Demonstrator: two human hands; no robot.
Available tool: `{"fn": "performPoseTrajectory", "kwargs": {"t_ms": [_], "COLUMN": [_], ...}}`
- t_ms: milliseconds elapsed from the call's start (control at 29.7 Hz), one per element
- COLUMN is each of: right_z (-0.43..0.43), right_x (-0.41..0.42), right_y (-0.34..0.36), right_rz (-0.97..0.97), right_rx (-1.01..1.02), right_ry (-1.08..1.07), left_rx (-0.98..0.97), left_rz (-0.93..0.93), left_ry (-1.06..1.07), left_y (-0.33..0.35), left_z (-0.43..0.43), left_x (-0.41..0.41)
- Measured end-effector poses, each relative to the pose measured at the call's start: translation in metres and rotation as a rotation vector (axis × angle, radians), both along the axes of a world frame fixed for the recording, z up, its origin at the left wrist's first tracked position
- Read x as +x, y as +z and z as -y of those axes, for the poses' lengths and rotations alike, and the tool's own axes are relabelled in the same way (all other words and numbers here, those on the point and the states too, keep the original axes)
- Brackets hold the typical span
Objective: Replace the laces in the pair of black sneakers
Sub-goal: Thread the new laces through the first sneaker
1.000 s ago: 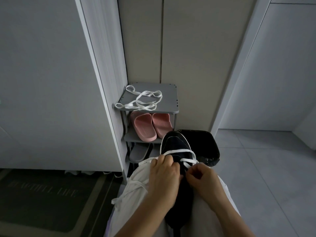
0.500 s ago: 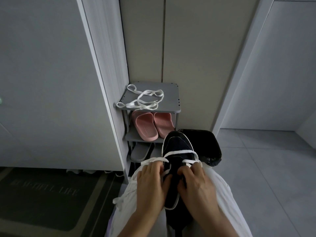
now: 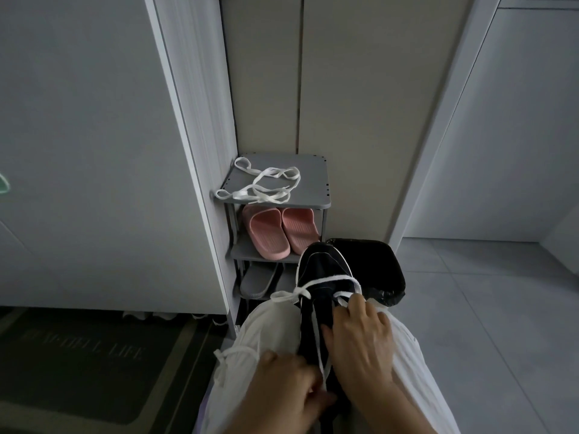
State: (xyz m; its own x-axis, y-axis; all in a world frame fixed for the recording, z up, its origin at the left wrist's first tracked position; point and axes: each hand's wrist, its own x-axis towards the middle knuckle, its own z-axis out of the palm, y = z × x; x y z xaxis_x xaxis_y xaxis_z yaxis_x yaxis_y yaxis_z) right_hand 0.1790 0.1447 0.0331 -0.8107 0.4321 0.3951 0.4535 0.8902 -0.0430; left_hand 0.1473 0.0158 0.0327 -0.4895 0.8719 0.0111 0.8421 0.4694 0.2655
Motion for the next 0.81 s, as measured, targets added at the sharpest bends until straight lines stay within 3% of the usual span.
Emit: {"fn": "performPoseTrajectory", "kwargs": {"t_ms": [134, 336, 471, 639, 773, 807], "right_z": [0.001, -0.007, -0.004, -0.008, -0.013, -0.016], "right_x": [0.007, 0.006, -0.001, 0.001, 0.014, 0.019], "right_y": [-0.007, -0.002, 0.002, 0.005, 0.022, 0.025], "right_rz": [-0.042, 0.018, 0.092, 0.145, 0.088, 0.159], "right_rx": [0.041, 0.02, -0.031, -0.111, -0.221, -0.216], "right_ry": [0.015, -0.027, -0.021, 0.014, 0.176, 0.178], "left_rx": [0.327, 0.21, 0.203, 0.162, 0.302, 0.348], "left_rz": [-0.106, -0.45, -0.569, -0.486, -0.385, -0.366], "left_ry": [0.268, 0.361, 0.375, 0.384, 0.448, 0.461], "left_y": [-0.002, -0.007, -0.006, -0.015, -0.025, -0.025], "left_z": [-0.013, -0.048, -0.051, -0.05, -0.044, -0.043], "left_x": [-0.014, -0.018, -0.023, -0.033, -0.03, -0.029]}}
